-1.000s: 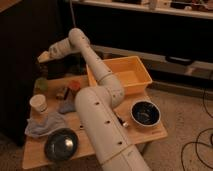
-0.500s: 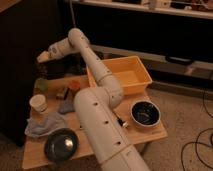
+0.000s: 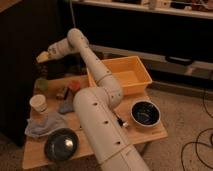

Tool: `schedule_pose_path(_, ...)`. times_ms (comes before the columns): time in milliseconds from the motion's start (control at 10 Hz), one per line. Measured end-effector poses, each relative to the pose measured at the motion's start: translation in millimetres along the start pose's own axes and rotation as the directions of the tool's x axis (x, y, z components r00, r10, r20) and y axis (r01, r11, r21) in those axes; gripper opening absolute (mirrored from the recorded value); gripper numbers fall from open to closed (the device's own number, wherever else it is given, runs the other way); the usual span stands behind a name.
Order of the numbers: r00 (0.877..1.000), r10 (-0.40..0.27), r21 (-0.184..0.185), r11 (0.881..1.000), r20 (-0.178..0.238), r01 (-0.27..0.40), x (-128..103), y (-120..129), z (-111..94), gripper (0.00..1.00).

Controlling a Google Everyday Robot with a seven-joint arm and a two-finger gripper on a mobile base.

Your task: Place grapes in plastic cup

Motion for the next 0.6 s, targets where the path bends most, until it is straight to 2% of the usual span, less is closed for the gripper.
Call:
schedule_pose_path(100, 0.998, -0.066, 0.019, 0.998, -0.001, 0.066, 3, 5, 9, 0.00)
schedule_pose_path(200, 0.993, -0.115, 0.056, 0.992, -0.001, 0.115, 9, 6, 11, 0.00)
schedule_pose_path(600, 0.986, -0.168, 0.143, 0.976, 0.009, 0.165, 18, 6, 10, 0.00)
